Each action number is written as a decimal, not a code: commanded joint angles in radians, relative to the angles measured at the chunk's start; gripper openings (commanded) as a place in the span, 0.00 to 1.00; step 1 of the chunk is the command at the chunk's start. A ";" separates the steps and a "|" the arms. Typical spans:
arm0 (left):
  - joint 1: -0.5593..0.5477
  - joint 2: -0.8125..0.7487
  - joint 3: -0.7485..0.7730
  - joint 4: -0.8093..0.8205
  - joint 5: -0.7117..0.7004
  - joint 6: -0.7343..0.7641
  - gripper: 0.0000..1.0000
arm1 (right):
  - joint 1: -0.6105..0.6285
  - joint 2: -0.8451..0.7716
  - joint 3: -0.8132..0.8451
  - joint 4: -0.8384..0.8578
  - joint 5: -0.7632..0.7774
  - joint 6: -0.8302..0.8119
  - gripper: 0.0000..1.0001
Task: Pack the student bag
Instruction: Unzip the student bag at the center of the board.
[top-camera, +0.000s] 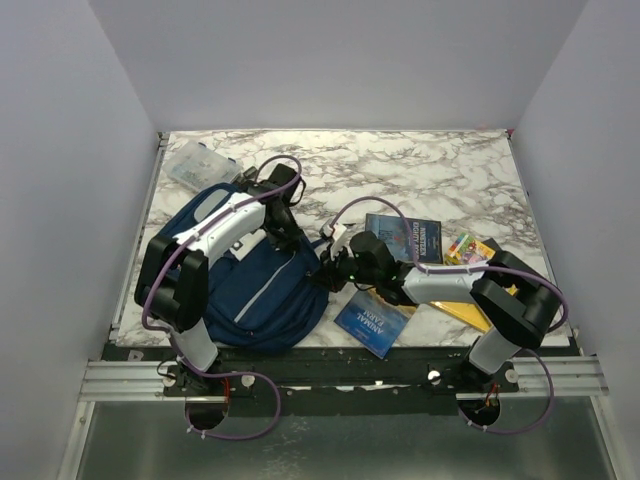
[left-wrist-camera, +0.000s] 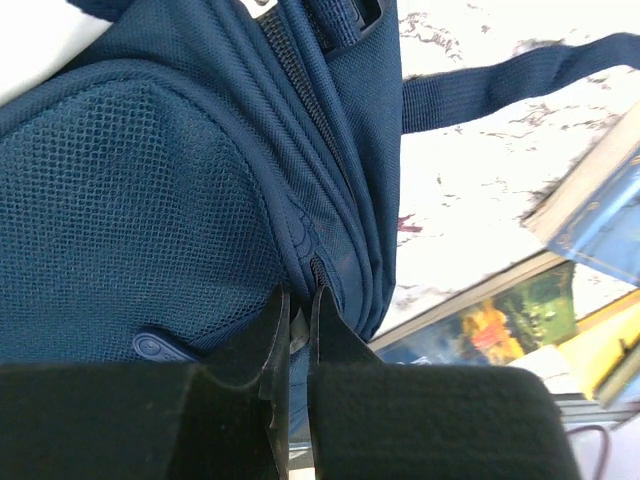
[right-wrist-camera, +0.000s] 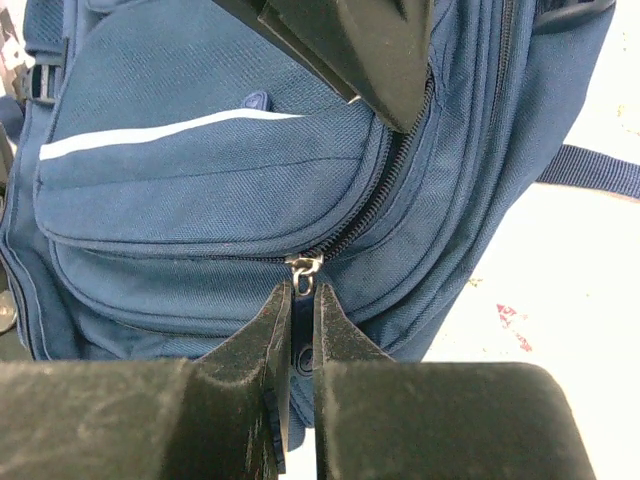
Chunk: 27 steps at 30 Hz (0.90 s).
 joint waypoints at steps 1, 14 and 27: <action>0.082 -0.085 -0.028 0.148 -0.065 -0.103 0.00 | 0.045 -0.047 0.002 -0.030 0.026 0.028 0.00; 0.130 -0.108 0.011 0.191 -0.046 -0.057 0.00 | 0.163 -0.051 -0.087 0.081 0.141 0.144 0.00; 0.086 -0.459 -0.308 0.209 0.070 0.301 0.65 | 0.109 -0.037 -0.098 0.140 0.060 0.104 0.00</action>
